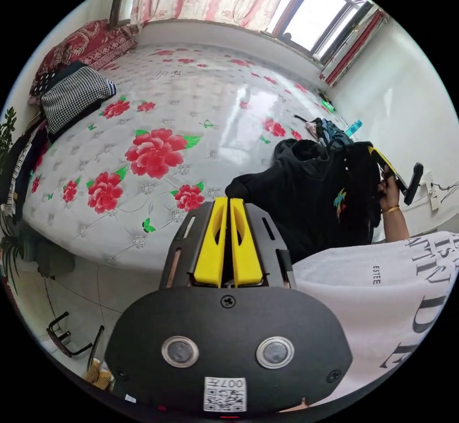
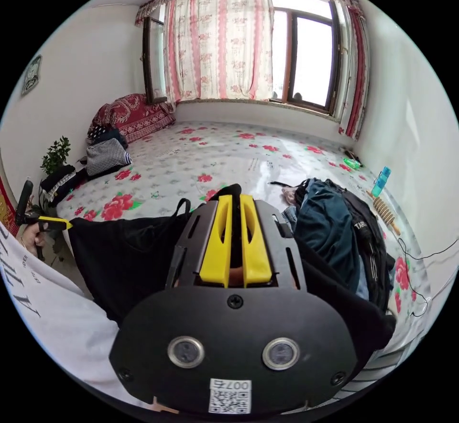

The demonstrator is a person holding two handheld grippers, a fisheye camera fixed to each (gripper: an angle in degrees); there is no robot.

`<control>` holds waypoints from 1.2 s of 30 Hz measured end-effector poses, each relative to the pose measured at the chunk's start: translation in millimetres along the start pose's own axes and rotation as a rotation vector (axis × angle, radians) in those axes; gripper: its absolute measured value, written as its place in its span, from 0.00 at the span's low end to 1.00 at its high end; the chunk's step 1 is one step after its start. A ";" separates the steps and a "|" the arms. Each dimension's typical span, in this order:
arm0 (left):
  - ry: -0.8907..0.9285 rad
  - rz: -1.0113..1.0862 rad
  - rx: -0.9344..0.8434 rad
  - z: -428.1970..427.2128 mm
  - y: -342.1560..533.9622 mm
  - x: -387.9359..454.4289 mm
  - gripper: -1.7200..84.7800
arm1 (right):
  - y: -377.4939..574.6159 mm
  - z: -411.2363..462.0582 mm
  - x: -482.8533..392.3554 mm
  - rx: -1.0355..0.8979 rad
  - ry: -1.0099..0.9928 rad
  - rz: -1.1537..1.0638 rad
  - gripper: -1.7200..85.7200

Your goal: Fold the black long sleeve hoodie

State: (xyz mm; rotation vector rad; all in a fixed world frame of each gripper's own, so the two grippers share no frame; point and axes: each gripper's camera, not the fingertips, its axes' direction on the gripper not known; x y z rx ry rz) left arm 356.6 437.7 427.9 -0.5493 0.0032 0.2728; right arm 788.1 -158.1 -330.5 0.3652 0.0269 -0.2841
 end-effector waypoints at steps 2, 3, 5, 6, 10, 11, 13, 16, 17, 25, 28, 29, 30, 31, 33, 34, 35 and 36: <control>-0.027 0.040 0.058 -27.4 -8.0 -3.2 0.01 | -25.2 -10.0 -6.1 0.048 -0.034 -0.015 0.03; -0.054 0.068 0.104 -47.4 -16.1 -7.2 0.01 | -34.6 -13.3 -9.8 0.070 -0.046 -0.027 0.03; -0.083 0.112 0.168 -77.2 -34.2 -18.8 0.01 | -79.4 -16.8 -30.7 0.114 -0.046 -0.102 0.03; -0.113 0.130 0.216 -95.2 -50.5 -30.5 0.01 | -104.9 -13.4 -40.3 0.143 -0.061 -0.131 0.03; -0.262 0.126 0.363 -137.8 -138.4 -93.9 0.01 | -197.8 14.8 -76.1 0.232 -0.168 -0.183 0.04; -0.280 0.117 0.353 -137.2 -157.2 -106.0 0.02 | -234.2 38.7 -91.7 0.230 -0.155 -0.201 0.04; -0.286 -0.005 0.235 -117.6 -228.3 -164.1 0.03 | -283.9 93.5 -105.4 0.151 -0.127 -0.126 0.05; -0.249 -0.116 0.155 -93.8 -249.2 -210.0 0.08 | -320.9 177.5 -94.4 -0.079 -0.174 0.075 0.06; -0.238 -0.124 0.162 -90.6 -243.9 -214.2 0.09 | -312.4 192.8 -89.2 -0.101 -0.195 0.115 0.07; -0.127 -0.212 -0.147 63.2 -15.1 -228.6 0.09 | -57.4 269.5 -71.6 -0.455 -0.177 0.020 0.10; -0.045 -0.298 -0.267 102.2 57.5 -209.7 0.09 | 27.6 285.0 -54.7 -0.652 -0.093 0.001 0.11; -0.036 -0.310 -0.279 106.4 66.0 -205.0 0.09 | 41.5 284.1 -47.2 -0.664 -0.048 -0.004 0.11; -0.024 -0.326 -0.291 113.0 76.5 -196.3 0.08 | 45.8 283.8 -40.3 -0.656 -0.012 -0.014 0.11; -0.021 -0.334 -0.295 118.2 79.0 -190.5 0.08 | 45.6 284.6 -36.8 -0.650 0.004 -0.020 0.11; -0.034 -0.350 -0.289 124.6 71.7 -189.7 0.08 | 39.1 292.0 -25.1 -0.635 0.033 -0.024 0.11; -0.054 -0.361 -0.289 128.8 61.7 -193.8 0.07 | 33.0 301.4 -16.8 -0.634 0.044 -0.024 0.11; -0.065 -0.369 -0.290 130.7 56.0 -197.0 0.07 | 27.8 313.9 -8.8 -0.644 0.057 -0.026 0.11; -0.084 -0.383 -0.290 134.1 43.8 -204.4 0.08 | 25.3 328.8 -1.8 -0.666 0.073 -0.035 0.11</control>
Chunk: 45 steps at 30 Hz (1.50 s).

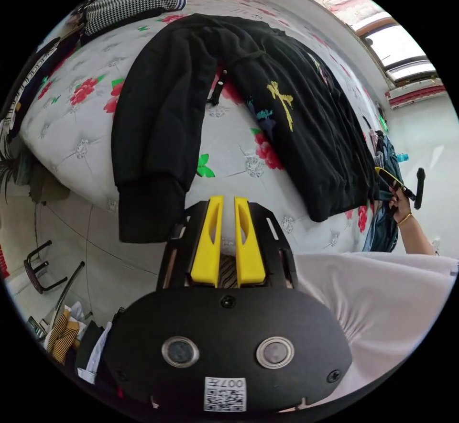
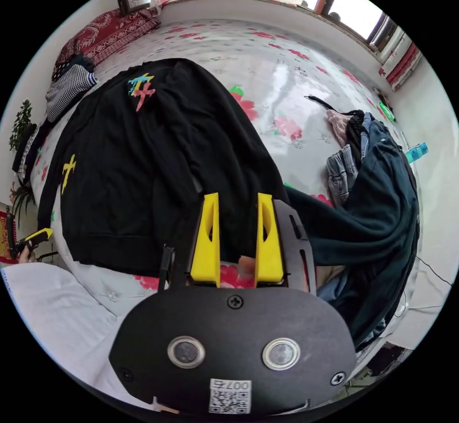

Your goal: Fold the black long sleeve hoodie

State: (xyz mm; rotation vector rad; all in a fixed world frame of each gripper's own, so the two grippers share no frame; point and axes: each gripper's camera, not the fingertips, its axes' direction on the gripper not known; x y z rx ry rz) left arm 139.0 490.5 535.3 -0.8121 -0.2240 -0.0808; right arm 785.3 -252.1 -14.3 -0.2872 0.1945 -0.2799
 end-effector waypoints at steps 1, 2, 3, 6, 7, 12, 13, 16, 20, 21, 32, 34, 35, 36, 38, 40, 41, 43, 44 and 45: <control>-0.018 -0.008 0.004 0.4 -13.4 -2.1 0.08 | -5.4 7.2 2.8 -0.019 0.011 -0.002 0.10; -0.028 -0.010 0.003 1.6 -19.6 -3.1 0.08 | -14.4 23.3 6.4 -0.067 0.028 -0.014 0.10; -0.053 -0.010 -0.013 7.8 -31.2 -4.9 0.07 | -20.4 42.7 6.6 -0.130 0.034 -0.044 0.10; -0.089 -0.034 -0.018 14.9 -47.0 -9.8 0.02 | -19.1 55.7 2.9 -0.098 0.008 -0.101 0.08; -0.074 -0.058 -0.025 15.0 -50.1 -13.2 0.02 | -20.2 60.0 3.0 -0.102 0.016 -0.096 0.07; -0.042 -0.074 -0.040 15.3 -57.2 -22.1 0.01 | -44.1 29.0 44.2 -0.073 0.030 -0.216 0.04; -0.049 -0.075 -0.045 13.9 -62.5 -25.3 0.01 | -47.5 17.5 55.8 -0.033 0.049 -0.211 0.04; -0.204 -0.129 -0.056 -3.1 -85.4 -45.6 0.01 | -71.7 -41.8 129.0 0.139 0.158 -0.100 0.05; -0.239 -0.248 0.096 -63.8 -105.6 -81.3 0.01 | -96.9 -73.4 225.2 0.163 0.261 0.202 0.07; -0.229 -0.268 0.174 -86.8 -106.5 -86.1 0.01 | -95.5 -73.1 231.8 0.156 0.251 0.218 0.08; 0.135 0.015 0.045 -8.2 -35.2 15.8 0.06 | 91.8 4.9 83.8 0.058 -0.340 -0.031 0.12; 0.190 0.047 -0.018 18.9 -19.9 37.8 0.07 | 108.9 12.3 73.9 0.028 -0.307 -0.045 0.12; 0.203 0.052 -0.028 23.7 -17.7 42.1 0.07 | 114.2 18.3 71.4 0.002 -0.297 -0.047 0.11; 0.228 0.070 -0.048 31.9 -15.2 50.8 0.07 | 115.3 21.9 70.7 -0.017 -0.299 -0.048 0.11; 0.214 0.107 -0.047 36.6 -14.4 61.9 0.03 | 112.8 32.7 69.4 -0.076 -0.357 -0.044 0.08; 0.190 0.149 -0.057 32.9 -21.2 71.4 0.02 | 106.3 33.7 66.6 -0.109 -0.362 -0.054 0.06; 0.193 0.154 -0.055 29.6 -23.3 73.2 0.02 | 102.6 26.6 65.4 -0.092 -0.345 -0.079 0.04; 0.231 0.223 0.049 3.8 -31.1 87.9 0.01 | 101.0 9.0 68.3 -0.007 -0.366 -0.115 0.03; 0.239 0.245 0.076 -2.5 -33.9 93.5 0.01 | 100.9 -0.4 73.2 0.041 -0.390 -0.122 0.03; 0.268 0.290 0.127 -12.9 -40.8 106.3 0.01 | 100.5 -2.8 76.2 0.053 -0.399 -0.119 0.02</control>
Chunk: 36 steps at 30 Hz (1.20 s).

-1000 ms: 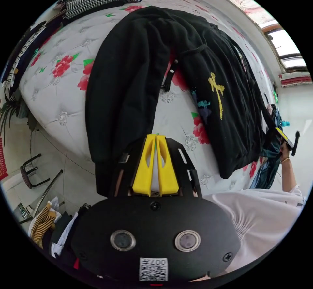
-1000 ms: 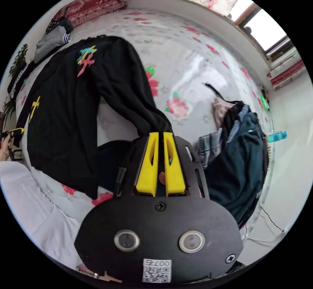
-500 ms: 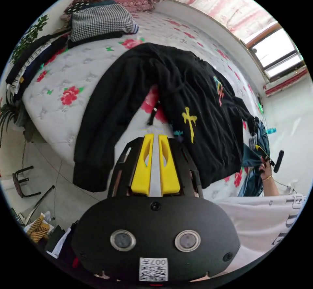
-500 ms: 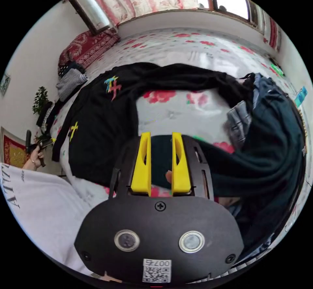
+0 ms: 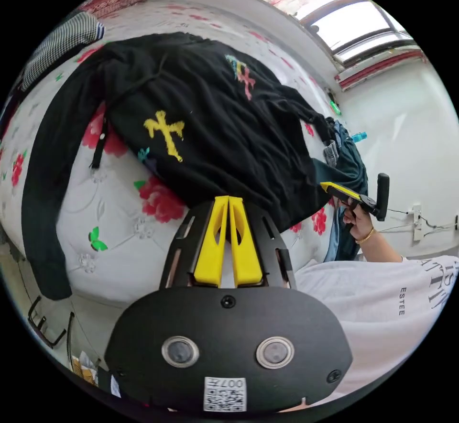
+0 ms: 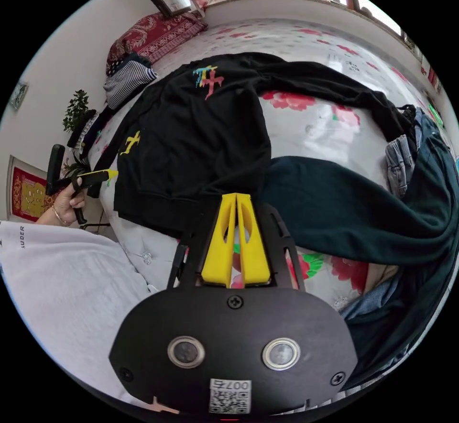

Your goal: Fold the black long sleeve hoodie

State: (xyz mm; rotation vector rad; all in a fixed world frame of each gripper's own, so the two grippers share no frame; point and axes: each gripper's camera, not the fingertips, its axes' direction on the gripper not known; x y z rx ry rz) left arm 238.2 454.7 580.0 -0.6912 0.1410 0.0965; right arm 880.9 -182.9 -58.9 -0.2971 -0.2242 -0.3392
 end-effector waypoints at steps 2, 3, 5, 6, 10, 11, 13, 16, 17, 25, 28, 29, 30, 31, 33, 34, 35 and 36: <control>0.057 0.043 0.026 2.6 -20.5 17.3 0.01 | -2.0 2.8 12.4 -0.033 0.002 0.039 0.02; 0.110 0.054 0.006 11.2 -34.0 27.2 0.01 | -2.4 10.5 18.5 -0.077 0.010 0.063 0.02; 0.141 0.062 -0.010 19.9 -43.0 40.0 0.01 | -0.9 17.9 21.6 -0.114 -0.010 0.067 0.02; 0.116 0.071 0.017 19.5 -38.6 46.4 0.01 | 0.1 17.4 21.1 -0.111 -0.007 0.063 0.03; -0.053 -0.003 0.067 6.6 19.9 30.6 0.01 | 15.6 4.5 19.4 -0.026 0.094 0.043 0.05; -0.088 -0.033 0.069 3.8 31.7 23.7 0.01 | 19.5 6.0 23.8 -0.046 0.090 0.046 0.06; -0.172 -0.180 0.062 -8.2 78.9 -9.7 0.01 | 24.2 11.0 30.9 -0.088 0.040 0.049 0.06; -0.114 -0.337 0.027 -13.6 121.8 -48.4 0.03 | 29.3 18.1 36.1 -0.122 -0.038 0.061 0.05; -0.106 -0.359 0.020 -13.4 126.8 -53.6 0.04 | 29.5 20.7 34.1 -0.128 -0.039 0.056 0.05; 0.045 -0.350 -0.005 21.5 86.6 -61.4 0.09 | 20.0 25.5 -2.0 -0.184 -0.019 -0.097 0.02; 0.077 -0.299 -0.018 23.4 61.5 -54.0 0.06 | 24.4 13.4 0.1 -0.110 0.025 -0.049 0.03; 0.069 -0.274 -0.016 22.9 55.8 -49.4 0.06 | 27.8 6.5 5.9 -0.070 0.031 -0.007 0.04; 0.050 -0.227 -0.007 21.8 42.6 -39.1 0.04 | 29.7 3.9 9.2 -0.055 0.025 0.011 0.05; 0.059 -0.174 0.009 21.9 26.0 -27.5 0.04 | 33.1 1.5 15.1 -0.047 0.002 0.036 0.06; 0.103 -0.086 0.032 26.9 -2.7 -6.3 0.04 | 38.9 7.0 21.6 -0.089 -0.025 0.066 0.09; 0.137 -0.015 0.032 36.1 -21.3 10.5 0.04 | 40.3 8.7 21.6 -0.097 -0.020 0.073 0.09; 0.151 0.015 0.013 43.7 -30.0 18.6 0.04 | 43.0 11.0 19.7 -0.105 -0.010 0.079 0.10; 0.177 0.059 -0.057 64.1 -44.9 32.8 0.05 | 44.1 12.0 18.1 -0.107 -0.004 0.081 0.10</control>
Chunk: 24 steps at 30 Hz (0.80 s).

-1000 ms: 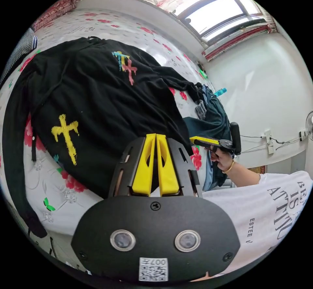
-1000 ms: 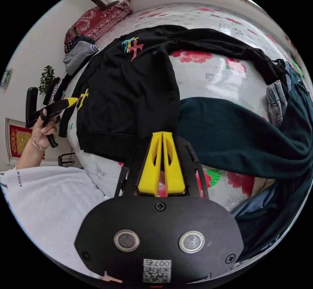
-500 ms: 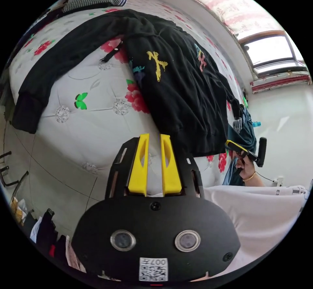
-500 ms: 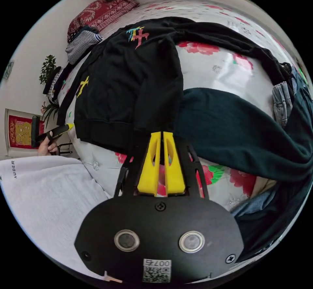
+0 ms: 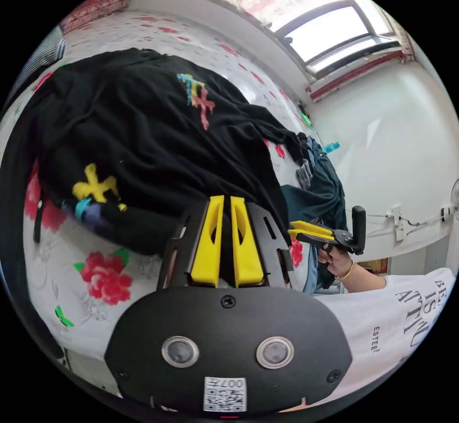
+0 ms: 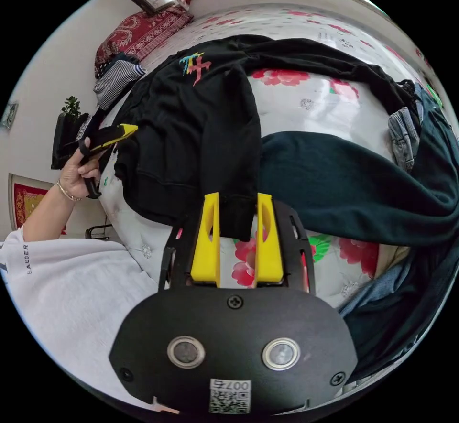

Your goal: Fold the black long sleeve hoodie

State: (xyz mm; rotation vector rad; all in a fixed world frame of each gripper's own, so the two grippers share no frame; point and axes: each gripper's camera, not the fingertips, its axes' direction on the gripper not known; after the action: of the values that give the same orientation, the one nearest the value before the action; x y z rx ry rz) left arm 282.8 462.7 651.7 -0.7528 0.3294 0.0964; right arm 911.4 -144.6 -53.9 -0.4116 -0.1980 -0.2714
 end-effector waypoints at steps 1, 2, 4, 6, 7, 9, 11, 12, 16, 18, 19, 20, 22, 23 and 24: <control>0.004 0.014 -0.088 24.0 -10.7 5.8 0.06 | 1.7 2.5 -3.4 -0.005 0.013 0.005 0.10; -0.010 0.018 -0.125 35.1 -12.9 8.0 0.07 | 2.7 5.6 -6.6 -0.013 0.029 0.009 0.10; -0.063 0.033 -0.164 57.2 -2.9 17.8 0.05 | 2.4 4.4 -11.3 -0.014 0.049 0.015 0.11; -0.030 0.060 -0.099 48.0 18.8 26.8 0.04 | 2.2 -6.3 -21.9 0.014 0.087 -0.005 0.12; -0.020 0.075 -0.054 35.1 38.0 30.0 0.03 | 4.3 -17.0 -36.5 0.067 0.119 -0.064 0.12; -0.050 0.088 0.004 11.1 71.1 28.4 0.02 | 6.5 -30.8 -76.5 0.148 0.148 -0.240 0.13; -0.116 0.071 0.031 -12.8 104.5 17.5 0.01 | 2.4 -27.8 -113.3 0.152 0.125 -0.397 0.14; -0.171 0.033 0.034 -27.5 125.3 5.5 0.01 | -2.3 -19.8 -140.2 0.133 0.098 -0.502 0.15; -0.239 -0.148 0.070 -73.6 184.3 -42.9 0.01 | -13.0 22.4 -225.4 0.025 -0.022 -0.802 0.16; -0.255 -0.247 0.090 -85.5 201.9 -60.3 0.01 | -14.9 49.9 -263.4 -0.057 -0.037 -0.939 0.17; -0.259 -0.287 0.122 -93.2 211.9 -66.4 0.01 | -16.6 70.5 -281.8 -0.103 -0.004 -1.001 0.17; -0.257 -0.301 0.141 -96.7 216.3 -68.0 0.01 | -20.7 92.2 -292.7 -0.148 0.056 -1.035 0.16; -0.242 -0.332 0.181 -104.1 227.8 -70.8 0.01 | -33.5 109.5 -296.5 -0.198 0.093 -1.045 0.15; -0.237 -0.335 0.182 -104.5 229.4 -71.2 0.01 | -48.1 103.1 -290.0 -0.186 0.068 -1.002 0.14; -0.230 -0.331 0.182 -104.3 231.7 -71.2 0.01 | -57.2 99.7 -285.0 -0.185 0.070 -0.972 0.14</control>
State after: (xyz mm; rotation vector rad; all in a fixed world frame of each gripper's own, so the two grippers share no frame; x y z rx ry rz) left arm 141.6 562.2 452.3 -0.5998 -0.0083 -0.1570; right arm 611.7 -90.9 -12.8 -0.4652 -0.2965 -1.2648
